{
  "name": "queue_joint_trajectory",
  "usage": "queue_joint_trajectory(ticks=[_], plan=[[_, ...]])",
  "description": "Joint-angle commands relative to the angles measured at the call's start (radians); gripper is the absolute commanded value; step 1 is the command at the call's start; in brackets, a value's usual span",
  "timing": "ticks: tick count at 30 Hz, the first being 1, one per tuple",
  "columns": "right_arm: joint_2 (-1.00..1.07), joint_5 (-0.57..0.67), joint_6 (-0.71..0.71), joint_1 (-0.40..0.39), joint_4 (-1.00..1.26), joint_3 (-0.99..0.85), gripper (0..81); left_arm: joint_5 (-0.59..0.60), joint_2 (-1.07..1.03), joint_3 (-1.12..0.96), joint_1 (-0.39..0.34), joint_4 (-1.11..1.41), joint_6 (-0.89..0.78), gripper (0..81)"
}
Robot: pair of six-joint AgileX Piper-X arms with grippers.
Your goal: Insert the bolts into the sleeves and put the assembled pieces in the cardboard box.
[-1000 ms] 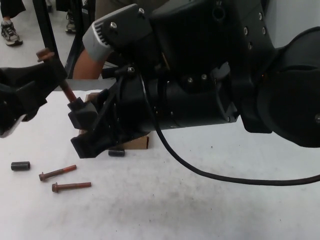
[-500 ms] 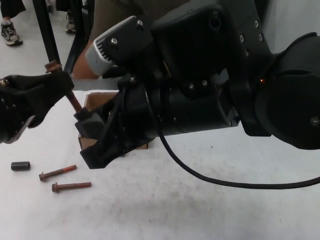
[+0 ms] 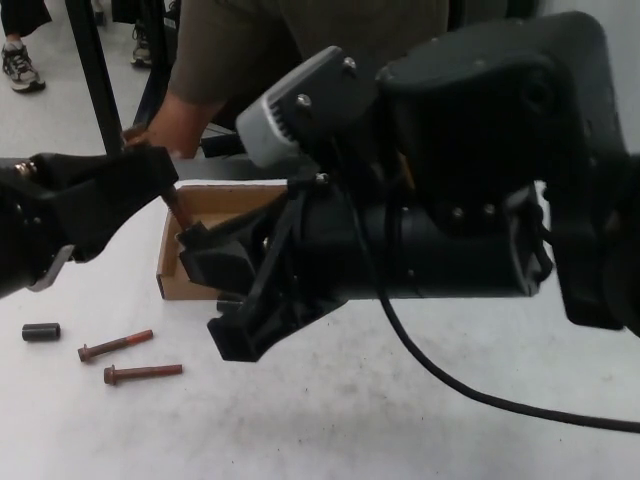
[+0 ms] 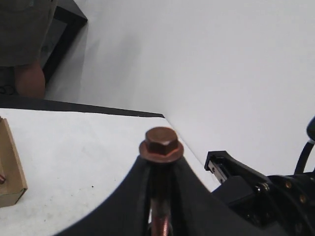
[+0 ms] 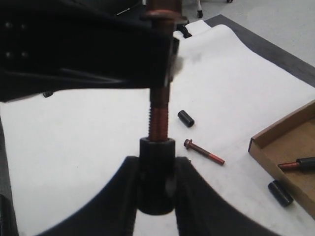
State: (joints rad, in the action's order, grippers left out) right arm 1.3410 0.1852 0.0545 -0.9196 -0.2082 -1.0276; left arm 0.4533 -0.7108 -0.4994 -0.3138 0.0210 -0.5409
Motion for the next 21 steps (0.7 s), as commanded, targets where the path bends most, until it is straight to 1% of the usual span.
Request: queue_joint_trajectory(ticks=[1,5,19,21], plan=[[-0.052,0.019,0.008,0.006,0.110,0.001,0.0,-0.017,-0.012,0.013,0.003,-0.035,0.004,0.8],[-0.050,0.022,0.008,0.006,0.141,0.001,0.0,0.006,-0.012,0.013,0.003,-0.035,-0.013,0.8],[-0.040,0.022,0.053,0.006,0.220,0.001,0.0,0.030,-0.012,0.013,0.003,-0.032,-0.040,0.8],[-0.034,0.022,0.059,0.006,0.231,0.001,0.0,0.055,-0.012,0.013,0.003,-0.032,-0.040,0.8]])
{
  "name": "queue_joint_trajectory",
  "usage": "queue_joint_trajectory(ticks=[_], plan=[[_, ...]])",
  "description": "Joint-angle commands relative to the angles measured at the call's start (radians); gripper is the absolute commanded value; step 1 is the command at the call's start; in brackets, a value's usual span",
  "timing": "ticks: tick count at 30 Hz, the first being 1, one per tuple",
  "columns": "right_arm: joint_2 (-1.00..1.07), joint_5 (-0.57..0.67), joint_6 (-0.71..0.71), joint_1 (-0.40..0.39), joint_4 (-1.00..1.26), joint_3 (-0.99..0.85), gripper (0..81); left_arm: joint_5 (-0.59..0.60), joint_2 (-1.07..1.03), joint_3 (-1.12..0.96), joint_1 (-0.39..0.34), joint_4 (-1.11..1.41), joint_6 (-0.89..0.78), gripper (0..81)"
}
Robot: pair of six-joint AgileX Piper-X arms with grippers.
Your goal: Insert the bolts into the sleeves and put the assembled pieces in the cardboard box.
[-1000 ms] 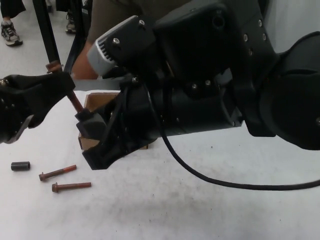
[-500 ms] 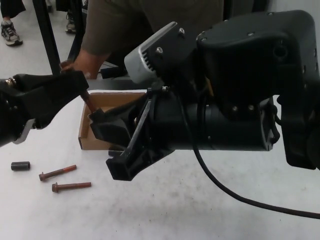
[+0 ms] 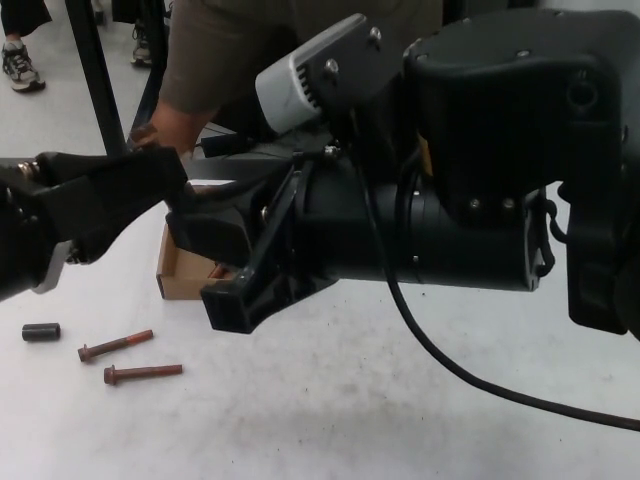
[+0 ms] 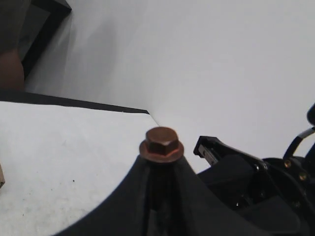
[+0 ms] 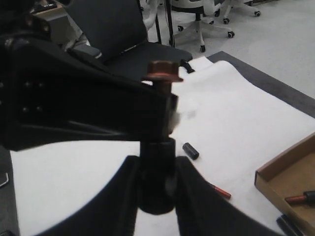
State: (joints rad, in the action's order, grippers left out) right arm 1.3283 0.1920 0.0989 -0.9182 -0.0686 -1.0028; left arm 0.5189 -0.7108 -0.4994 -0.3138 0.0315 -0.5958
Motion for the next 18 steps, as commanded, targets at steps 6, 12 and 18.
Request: queue_joint_trajectory(ticks=[6,12,18], plan=[[-0.019,0.015,0.014,0.005,0.089,-0.024,0.0,0.014,-0.012,0.013,0.003,-0.043,0.042,0.8],[-0.019,0.015,0.014,0.005,0.081,-0.024,0.0,0.026,-0.012,0.013,0.003,-0.043,0.140,8.3],[-0.019,0.015,0.011,0.005,0.082,-0.024,0.0,0.020,-0.012,0.013,0.003,-0.041,0.144,53.8]])
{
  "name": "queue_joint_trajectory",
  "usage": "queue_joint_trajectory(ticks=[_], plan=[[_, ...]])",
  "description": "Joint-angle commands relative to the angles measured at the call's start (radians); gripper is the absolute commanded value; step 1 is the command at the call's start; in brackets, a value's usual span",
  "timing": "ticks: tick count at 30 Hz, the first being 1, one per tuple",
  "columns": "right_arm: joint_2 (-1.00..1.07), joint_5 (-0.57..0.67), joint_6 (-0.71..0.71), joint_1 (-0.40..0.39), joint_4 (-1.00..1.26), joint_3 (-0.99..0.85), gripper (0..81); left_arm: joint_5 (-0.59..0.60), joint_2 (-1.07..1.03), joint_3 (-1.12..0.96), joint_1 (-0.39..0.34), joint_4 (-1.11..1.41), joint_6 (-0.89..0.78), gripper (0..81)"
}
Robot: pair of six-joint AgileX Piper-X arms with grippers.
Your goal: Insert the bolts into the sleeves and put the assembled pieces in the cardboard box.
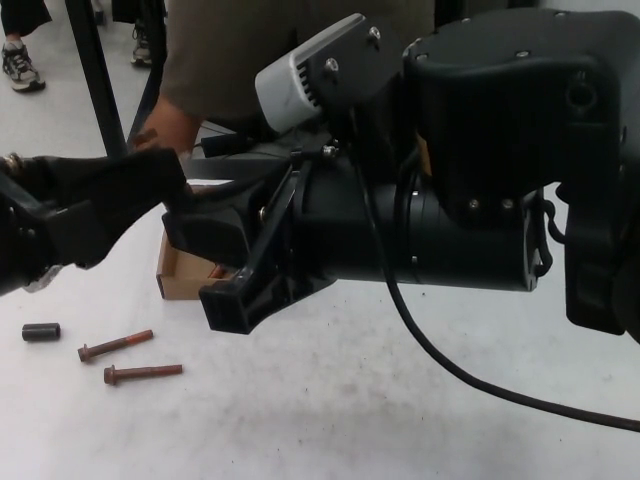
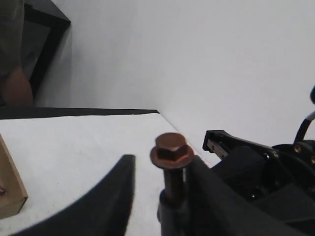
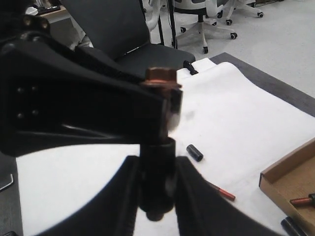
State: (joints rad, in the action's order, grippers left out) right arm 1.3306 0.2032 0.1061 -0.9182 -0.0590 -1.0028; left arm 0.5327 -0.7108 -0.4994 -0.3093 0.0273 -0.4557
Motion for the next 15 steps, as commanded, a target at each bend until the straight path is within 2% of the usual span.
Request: queue_joint_trajectory(ticks=[1,3,15], plan=[[-0.021,0.004,0.002,0.005,0.072,-0.024,0.0,0.000,-0.012,0.013,-0.002,-0.037,-0.006,58.1],[-0.021,0.004,-0.001,0.005,0.072,-0.024,0.0,-0.016,-0.012,0.013,-0.002,-0.037,-0.039,61.3],[-0.021,0.004,-0.092,0.005,-0.107,-0.024,0.0,-0.015,0.007,0.013,-0.002,0.206,-0.106,60.4]])
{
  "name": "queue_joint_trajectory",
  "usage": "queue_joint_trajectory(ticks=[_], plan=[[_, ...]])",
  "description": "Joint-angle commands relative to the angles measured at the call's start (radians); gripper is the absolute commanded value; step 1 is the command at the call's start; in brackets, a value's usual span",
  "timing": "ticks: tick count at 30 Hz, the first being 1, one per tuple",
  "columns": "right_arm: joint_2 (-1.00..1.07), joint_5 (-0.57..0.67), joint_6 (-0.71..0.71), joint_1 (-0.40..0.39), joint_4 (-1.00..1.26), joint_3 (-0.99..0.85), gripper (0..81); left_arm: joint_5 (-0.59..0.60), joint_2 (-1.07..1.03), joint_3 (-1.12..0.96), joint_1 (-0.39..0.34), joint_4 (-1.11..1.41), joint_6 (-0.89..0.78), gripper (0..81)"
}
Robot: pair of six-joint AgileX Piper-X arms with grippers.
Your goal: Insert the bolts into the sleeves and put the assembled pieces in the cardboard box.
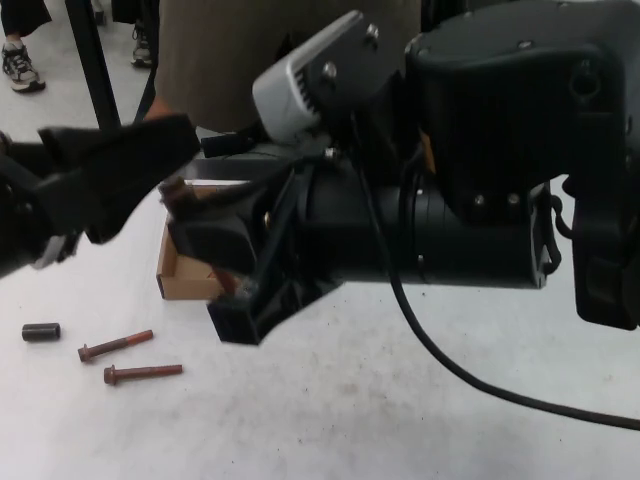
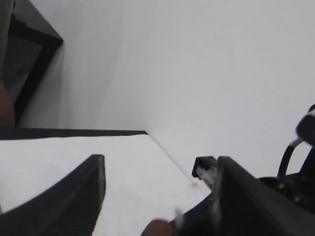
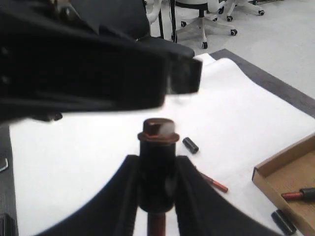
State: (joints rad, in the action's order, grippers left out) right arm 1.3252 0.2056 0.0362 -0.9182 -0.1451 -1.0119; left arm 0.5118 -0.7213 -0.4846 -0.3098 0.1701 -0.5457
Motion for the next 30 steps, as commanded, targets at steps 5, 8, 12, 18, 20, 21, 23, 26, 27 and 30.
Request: queue_joint_trajectory(ticks=[5,8,12,18,20,21,23,26,27,30], plan=[[-0.016,-0.017,-0.047,0.005,-0.030,-0.005,0.0,0.005,0.068,-0.002,-0.001,0.051,-0.016,60.4],[0.004,-0.029,-0.047,0.026,-0.029,-0.003,0.0,-0.012,0.109,-0.002,-0.001,0.046,-0.016,57.9],[0.079,-0.025,-0.047,0.071,-0.021,-0.037,0.0,-0.055,0.182,-0.002,-0.001,-0.066,-0.006,55.4],[0.289,-0.004,-0.065,0.123,-0.027,-0.174,0.0,-0.149,0.321,-0.009,-0.001,-0.427,0.021,55.2],[0.375,-0.004,-0.066,0.141,-0.053,-0.255,0.0,-0.181,0.365,-0.029,-0.001,-0.578,0.035,55.2],[0.424,-0.004,-0.066,0.151,-0.078,-0.304,0.0,-0.190,0.384,-0.041,-0.001,-0.648,0.048,55.2],[0.527,-0.004,-0.059,0.168,-0.134,-0.400,0.0,-0.209,0.425,-0.067,-0.001,-0.763,0.076,55.2],[0.663,-0.006,-0.044,0.193,-0.264,-0.573,0.0,-0.237,0.474,-0.117,-0.001,-0.913,0.114,55.2],[0.712,-0.006,-0.023,0.202,-0.317,-0.640,0.0,-0.244,0.488,-0.131,-0.001,-0.942,0.118,55.2],[0.846,-0.024,0.014,0.226,-0.441,-0.835,0.0,-0.261,0.527,-0.177,-0.001,-1.002,0.121,55.2]])
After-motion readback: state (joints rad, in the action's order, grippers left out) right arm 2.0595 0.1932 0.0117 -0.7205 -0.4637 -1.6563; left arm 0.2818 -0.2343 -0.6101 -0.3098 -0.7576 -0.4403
